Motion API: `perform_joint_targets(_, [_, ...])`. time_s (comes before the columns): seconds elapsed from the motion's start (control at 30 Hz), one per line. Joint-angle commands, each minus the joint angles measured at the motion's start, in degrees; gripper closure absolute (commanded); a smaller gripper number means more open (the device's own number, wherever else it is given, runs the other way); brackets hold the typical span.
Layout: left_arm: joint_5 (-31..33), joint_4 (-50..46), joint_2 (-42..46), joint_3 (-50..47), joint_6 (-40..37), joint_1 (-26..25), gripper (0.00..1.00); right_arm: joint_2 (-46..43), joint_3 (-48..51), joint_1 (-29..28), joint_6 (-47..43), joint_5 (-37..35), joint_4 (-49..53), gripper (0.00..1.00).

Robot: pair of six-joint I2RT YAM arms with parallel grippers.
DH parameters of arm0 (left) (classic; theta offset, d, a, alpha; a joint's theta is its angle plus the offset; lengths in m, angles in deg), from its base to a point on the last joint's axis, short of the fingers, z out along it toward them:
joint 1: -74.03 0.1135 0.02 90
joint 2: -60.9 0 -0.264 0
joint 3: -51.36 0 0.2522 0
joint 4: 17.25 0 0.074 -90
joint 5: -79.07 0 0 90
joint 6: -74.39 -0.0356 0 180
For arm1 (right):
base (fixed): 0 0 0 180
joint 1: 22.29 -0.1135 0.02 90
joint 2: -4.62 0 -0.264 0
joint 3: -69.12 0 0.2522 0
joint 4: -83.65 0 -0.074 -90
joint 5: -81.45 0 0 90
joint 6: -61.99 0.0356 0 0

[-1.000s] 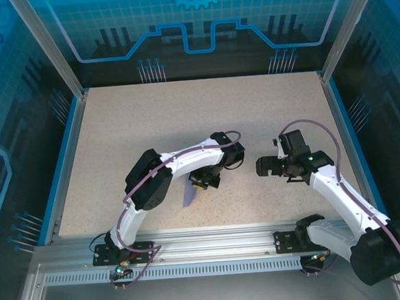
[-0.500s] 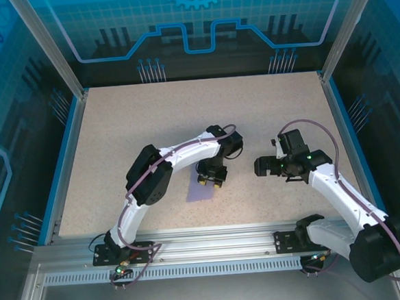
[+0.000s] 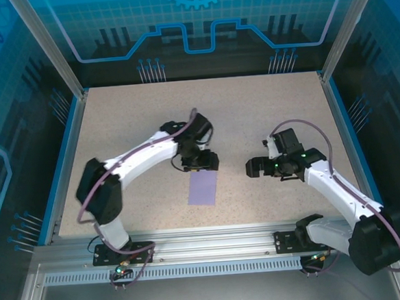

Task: Fold a paper plane with a square sheet of paper (fold left side to right side)
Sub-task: Turn over the paper at the center of the table, then third fold the triangle at the center of the table.

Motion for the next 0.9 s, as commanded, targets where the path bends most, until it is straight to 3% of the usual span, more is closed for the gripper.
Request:
perform_joint_targets(0.0, [-4.0,10.0,6.9,-9.7,0.5,3.2,0.32,2.5,-0.9,-3.1,3.4,5.4,-6.0,0.0])
perform_joint_targets(0.17, [-7.1,22.2,18.3,-25.3,3.5,7.8,0.23,9.2,-2.9,-9.2,7.5,7.0,-12.9,0.09])
perform_joint_targets(0.3, [-9.0,30.1,25.1,-35.2,6.8,10.6,0.12,16.1,-6.2,-12.4,9.9,7.3,-17.3,0.36])
perform_joint_targets(0.33, [-10.0,32.0,26.5,-37.6,7.5,11.5,0.1,18.0,-7.4,-13.1,10.3,6.8,-17.6,0.38])
perform_joint_targets(0.53, [-14.9,41.7,29.2,-47.6,12.3,15.0,0.09,28.3,-15.2,-16.3,10.6,4.0,-18.8,0.7])
perform_joint_targets(0.87, [-17.4,43.5,25.7,-47.8,12.8,15.2,0.1,38.8,-22.5,-18.1,10.1,-2.3,-18.1,0.81])
